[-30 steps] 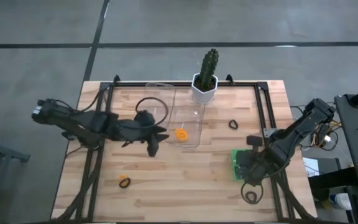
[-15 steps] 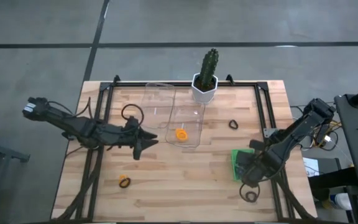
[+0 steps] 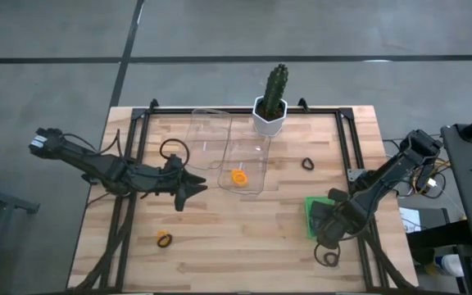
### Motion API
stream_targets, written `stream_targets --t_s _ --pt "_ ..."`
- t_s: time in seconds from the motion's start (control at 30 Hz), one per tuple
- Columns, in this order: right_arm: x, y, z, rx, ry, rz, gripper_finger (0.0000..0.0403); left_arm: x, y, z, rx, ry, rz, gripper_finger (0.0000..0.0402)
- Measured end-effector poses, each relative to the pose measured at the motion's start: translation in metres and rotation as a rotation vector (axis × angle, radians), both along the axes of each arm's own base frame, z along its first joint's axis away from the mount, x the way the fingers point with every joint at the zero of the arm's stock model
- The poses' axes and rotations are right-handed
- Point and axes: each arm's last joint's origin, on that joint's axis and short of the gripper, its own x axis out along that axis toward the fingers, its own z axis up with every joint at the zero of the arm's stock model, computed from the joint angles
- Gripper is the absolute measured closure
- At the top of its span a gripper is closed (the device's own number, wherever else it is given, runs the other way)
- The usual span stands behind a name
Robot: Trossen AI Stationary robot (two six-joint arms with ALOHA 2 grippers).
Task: Sort spring keychains
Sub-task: Put the violet spring keychain into the green bin, then put the top black spring keychain into the left transparent bin
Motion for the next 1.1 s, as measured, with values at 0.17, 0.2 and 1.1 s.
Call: stream_targets --t_s 0.17,0.2,1.1 --pt "0.0 0.0 0.0 0.001 -0.002 0.003 0.0305 0.0 0.0 0.0 -0.001 0.001 -0.004 0.0259" --pt "0.0 0.0 0.0 0.001 -0.002 0.003 0.0296 0.0 0.0 0.0 -0.001 0.001 -0.004 0.0259" --pt "0.04 -0.109 0.067 -0.349 0.04 -0.078 0.0284 0.0 0.0 0.0 0.023 0.003 -0.013 0.0259"
